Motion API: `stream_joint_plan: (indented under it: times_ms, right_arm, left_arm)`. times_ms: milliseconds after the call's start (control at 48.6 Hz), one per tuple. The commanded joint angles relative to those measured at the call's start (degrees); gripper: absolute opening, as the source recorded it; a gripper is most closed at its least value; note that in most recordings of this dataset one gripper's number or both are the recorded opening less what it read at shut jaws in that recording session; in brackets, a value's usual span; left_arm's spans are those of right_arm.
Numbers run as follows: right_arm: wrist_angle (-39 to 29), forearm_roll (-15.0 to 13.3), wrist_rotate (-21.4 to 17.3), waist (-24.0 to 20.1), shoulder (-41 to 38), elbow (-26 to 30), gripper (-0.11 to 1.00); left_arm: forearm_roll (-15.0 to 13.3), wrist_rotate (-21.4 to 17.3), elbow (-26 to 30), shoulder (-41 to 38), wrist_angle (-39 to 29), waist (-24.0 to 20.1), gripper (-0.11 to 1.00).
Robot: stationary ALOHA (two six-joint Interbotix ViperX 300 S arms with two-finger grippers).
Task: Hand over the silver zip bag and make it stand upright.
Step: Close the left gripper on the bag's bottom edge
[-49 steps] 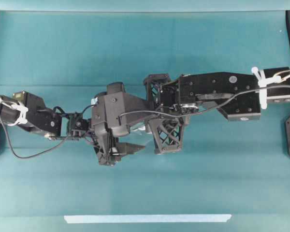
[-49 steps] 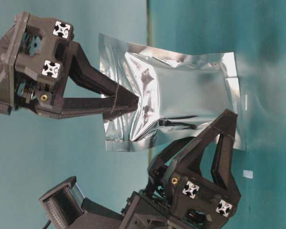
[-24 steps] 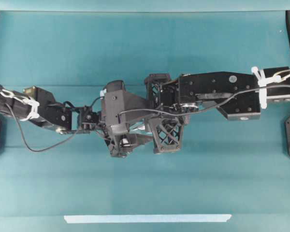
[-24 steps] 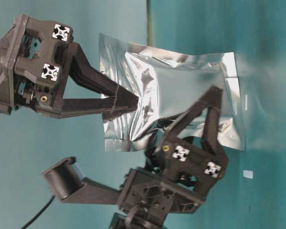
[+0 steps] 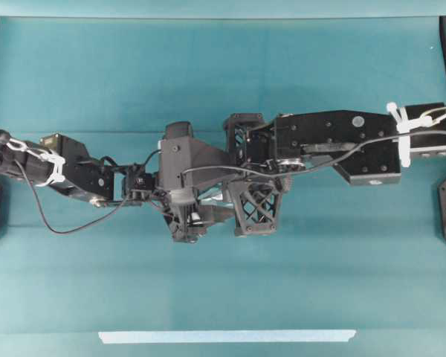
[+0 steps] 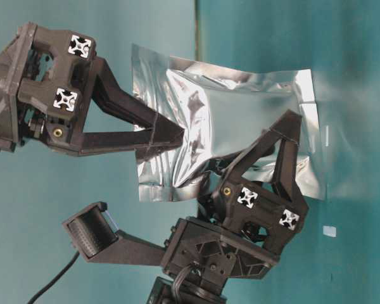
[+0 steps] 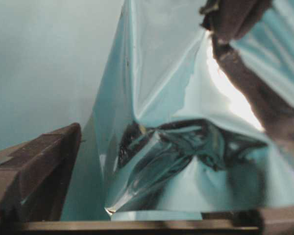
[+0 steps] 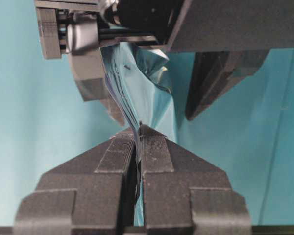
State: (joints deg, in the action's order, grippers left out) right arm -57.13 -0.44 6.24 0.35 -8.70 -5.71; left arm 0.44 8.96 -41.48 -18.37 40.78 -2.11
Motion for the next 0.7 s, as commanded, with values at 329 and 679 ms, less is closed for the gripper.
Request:
stream_joint_plan:
  times_ms: [329,679]
  right_arm:
    - [-0.18,0.18,-1.58,-0.09,0.70,0.26,0.01]
    - [-0.35,0.18,-2.81,-0.35,0.70,0.18,0.01]
  left_arm:
    - [0.09,-2.46,0.44,0.44,-2.37,0.09,0.35]
    - [0.09,-3.08,0.26,0.62,-2.55,0.09,0.31]
